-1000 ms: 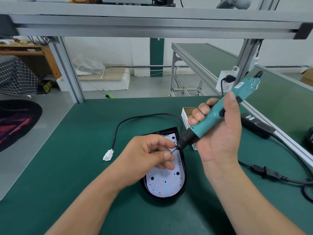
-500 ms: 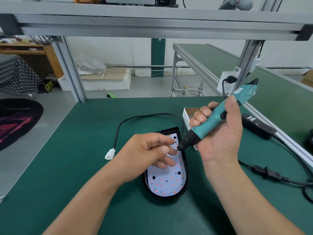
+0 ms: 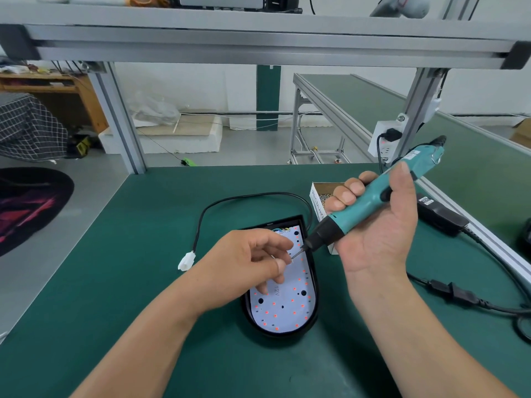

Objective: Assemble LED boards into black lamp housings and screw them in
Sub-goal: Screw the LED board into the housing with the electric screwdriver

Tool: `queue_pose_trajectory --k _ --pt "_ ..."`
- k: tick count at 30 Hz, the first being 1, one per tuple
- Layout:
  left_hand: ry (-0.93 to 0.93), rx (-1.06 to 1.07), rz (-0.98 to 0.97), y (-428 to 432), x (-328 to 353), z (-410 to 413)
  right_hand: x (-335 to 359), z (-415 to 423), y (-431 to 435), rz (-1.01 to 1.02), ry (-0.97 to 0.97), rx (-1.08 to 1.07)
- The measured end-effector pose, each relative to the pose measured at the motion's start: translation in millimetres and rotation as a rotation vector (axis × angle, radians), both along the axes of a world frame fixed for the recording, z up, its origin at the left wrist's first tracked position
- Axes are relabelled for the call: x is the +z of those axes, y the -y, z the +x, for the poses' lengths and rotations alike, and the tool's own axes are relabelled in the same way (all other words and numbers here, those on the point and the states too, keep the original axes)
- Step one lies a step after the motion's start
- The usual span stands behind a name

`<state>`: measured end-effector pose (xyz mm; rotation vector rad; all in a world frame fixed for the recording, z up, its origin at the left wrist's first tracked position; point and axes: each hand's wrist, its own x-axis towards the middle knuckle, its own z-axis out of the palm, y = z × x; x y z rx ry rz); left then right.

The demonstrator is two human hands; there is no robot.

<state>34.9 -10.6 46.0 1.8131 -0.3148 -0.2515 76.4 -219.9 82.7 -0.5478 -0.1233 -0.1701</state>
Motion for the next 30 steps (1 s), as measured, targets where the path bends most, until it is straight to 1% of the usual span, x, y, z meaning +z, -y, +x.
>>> queue_pose_trajectory --k 4,10,21,24,30 --pt "0.039 0.028 0.081 4.6 -0.5 -0.4 0.7 0.4 1.3 0.012 0.012 -0.002" --pt "0.045 0.056 0.019 10.9 -0.5 -2.7 -0.9 1.2 2.1 0.029 0.023 0.006" --pt "0.047 0.051 0.063 10.7 2.0 -4.8 -1.7 1.4 1.9 0.035 0.027 0.012" --pt "0.040 0.037 0.092 10.4 1.1 -4.7 -1.2 1.3 1.7 0.028 0.026 0.003" --pt "0.083 0.003 0.192 8.6 -1.1 -7.0 -0.8 1.5 2.1 0.023 0.031 0.004"
